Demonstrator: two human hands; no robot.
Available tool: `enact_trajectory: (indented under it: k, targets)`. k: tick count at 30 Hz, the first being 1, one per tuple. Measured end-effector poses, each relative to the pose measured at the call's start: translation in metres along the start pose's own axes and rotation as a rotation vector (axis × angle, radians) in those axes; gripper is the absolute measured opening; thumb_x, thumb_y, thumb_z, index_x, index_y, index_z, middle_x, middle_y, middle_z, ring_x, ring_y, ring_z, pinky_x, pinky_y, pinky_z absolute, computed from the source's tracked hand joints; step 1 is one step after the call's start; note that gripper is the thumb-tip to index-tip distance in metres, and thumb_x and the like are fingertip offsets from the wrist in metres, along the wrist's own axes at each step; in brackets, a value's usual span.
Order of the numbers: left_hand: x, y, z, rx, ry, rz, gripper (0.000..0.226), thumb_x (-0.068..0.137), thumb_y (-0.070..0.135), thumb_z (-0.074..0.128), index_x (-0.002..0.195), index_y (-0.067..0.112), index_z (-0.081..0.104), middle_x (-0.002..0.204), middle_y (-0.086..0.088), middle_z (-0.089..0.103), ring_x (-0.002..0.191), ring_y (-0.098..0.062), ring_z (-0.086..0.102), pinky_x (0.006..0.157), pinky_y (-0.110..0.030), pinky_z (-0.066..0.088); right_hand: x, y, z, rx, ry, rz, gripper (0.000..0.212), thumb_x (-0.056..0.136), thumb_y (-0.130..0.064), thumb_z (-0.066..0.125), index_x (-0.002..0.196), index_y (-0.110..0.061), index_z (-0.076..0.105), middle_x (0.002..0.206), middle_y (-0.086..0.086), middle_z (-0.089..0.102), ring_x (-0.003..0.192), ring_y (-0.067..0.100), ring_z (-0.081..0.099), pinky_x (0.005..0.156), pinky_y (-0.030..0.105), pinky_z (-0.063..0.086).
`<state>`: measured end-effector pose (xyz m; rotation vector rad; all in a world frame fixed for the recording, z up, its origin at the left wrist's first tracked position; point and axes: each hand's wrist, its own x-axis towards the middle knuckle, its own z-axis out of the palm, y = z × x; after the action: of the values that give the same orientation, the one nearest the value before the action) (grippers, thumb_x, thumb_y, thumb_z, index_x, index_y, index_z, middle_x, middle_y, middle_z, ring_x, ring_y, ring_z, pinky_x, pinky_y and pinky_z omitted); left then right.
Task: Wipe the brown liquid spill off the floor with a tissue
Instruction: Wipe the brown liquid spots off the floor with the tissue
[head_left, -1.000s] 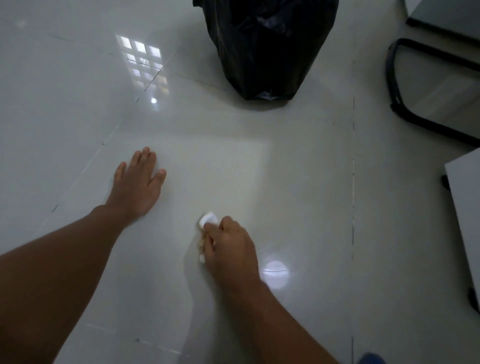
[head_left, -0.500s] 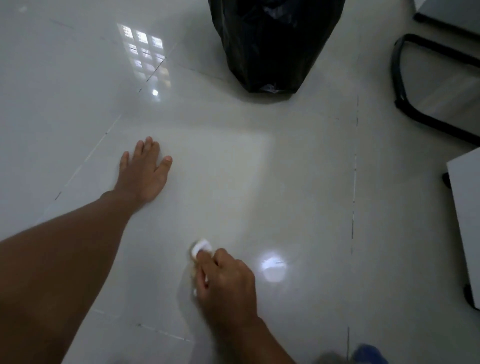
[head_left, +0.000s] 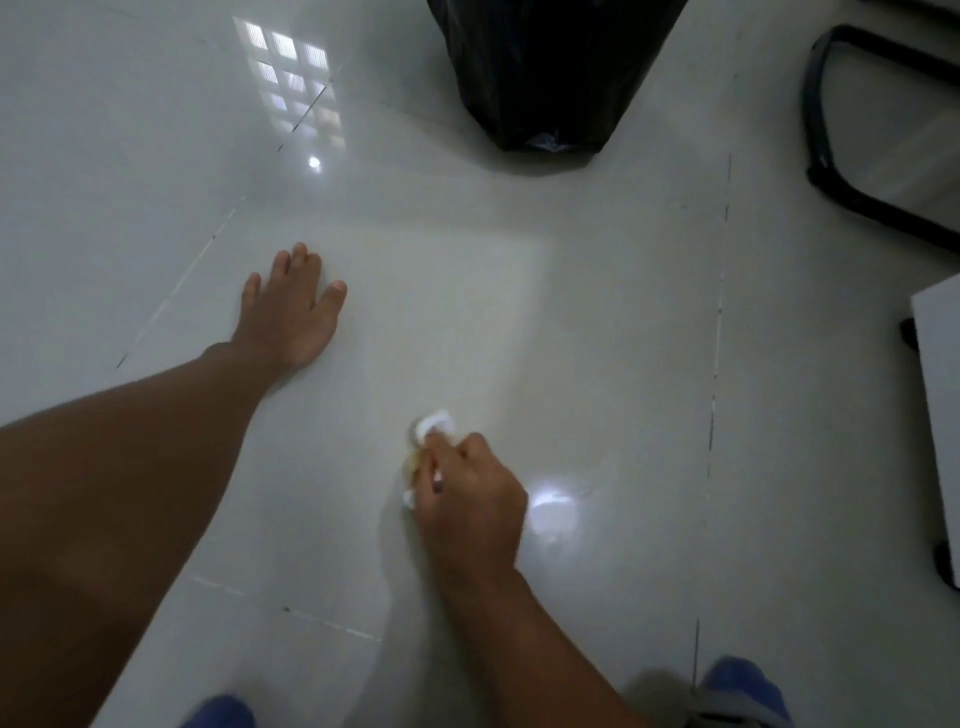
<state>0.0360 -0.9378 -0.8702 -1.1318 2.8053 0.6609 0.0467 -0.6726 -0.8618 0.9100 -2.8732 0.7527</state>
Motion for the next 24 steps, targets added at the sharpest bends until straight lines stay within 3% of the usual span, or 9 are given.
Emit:
enact_trajectory:
  k: [2,5,8,12,15,19,24]
  targets:
    - [-0.001,-0.001,-0.001,0.030,-0.004,0.016,0.059,0.100,0.041,0.025,0.151,0.011,0.017,0.163,-0.007,0.007,0.150,-0.021,0.002,0.119,-0.047,0.001,0.012,-0.032,0.010,-0.042,-0.115,-0.230,0.018,0.070,-0.027,0.071,0.087,-0.021,0.068,0.068,0.000,0.056,0.052,0.024,0.055,0.043,0.028,0.037]
    - [-0.001,-0.005,-0.005,0.066,-0.034,0.047,0.060,0.101,0.039,0.026,0.152,0.012,0.013,0.163,-0.006,0.004,0.150,-0.020,0.001,0.120,-0.045,0.002,0.053,-0.028,0.012,-0.033,-0.179,-0.264,0.023,0.069,-0.027,0.072,0.092,-0.025,0.068,0.074,0.000,0.057,0.061,0.026,0.060,0.047,0.028,0.041]
    - [-0.001,-0.005,-0.009,0.061,-0.053,0.055,0.059,0.101,0.038,0.026,0.153,0.013,0.013,0.163,-0.004,0.004,0.150,-0.018,0.001,0.120,-0.043,0.002,0.098,0.018,-0.005,-0.108,-0.145,-0.026,0.020,0.081,-0.034,0.063,0.100,-0.029,0.065,0.084,0.000,0.057,0.075,0.026,0.063,0.058,0.030,0.045]
    - [-0.004,-0.009,-0.011,0.092,-0.049,0.080,0.059,0.101,0.036,0.027,0.153,0.012,0.012,0.163,-0.004,0.003,0.150,-0.017,0.001,0.120,-0.042,0.004,0.131,0.092,-0.039,-0.081,0.062,0.443,0.024,0.090,-0.037,0.059,0.091,-0.014,0.066,0.088,0.009,0.063,0.084,0.032,0.064,0.068,0.034,0.045]
    - [-0.005,-0.010,-0.005,0.139,-0.043,0.096,0.062,0.100,0.038,0.027,0.153,0.012,0.008,0.163,-0.004,0.000,0.150,-0.018,-0.002,0.120,-0.043,0.002,0.126,0.103,-0.040,-0.066,0.104,0.521,0.029,0.091,-0.039,0.059,0.088,-0.011,0.062,0.075,0.001,0.054,0.079,0.030,0.064,0.064,0.031,0.042]
    - [-0.007,-0.010,0.006,0.176,0.022,0.096,0.065,0.098,0.043,0.022,0.153,0.009,0.011,0.163,-0.007,0.004,0.150,-0.022,0.001,0.119,-0.046,0.003,0.126,0.091,-0.029,0.006,0.161,0.586,0.022,0.091,-0.032,0.061,0.094,-0.011,0.066,0.084,0.009,0.059,0.083,0.034,0.064,0.068,0.038,0.046]
    - [-0.008,-0.008,0.014,0.181,0.113,0.089,0.074,0.089,0.048,0.017,0.151,0.008,0.019,0.162,-0.009,0.012,0.149,-0.024,0.007,0.118,-0.048,0.007,0.126,0.091,-0.028,-0.050,0.148,0.545,0.020,0.091,-0.030,0.060,0.106,-0.022,0.072,0.086,0.007,0.056,0.083,0.032,0.061,0.066,0.030,0.036]
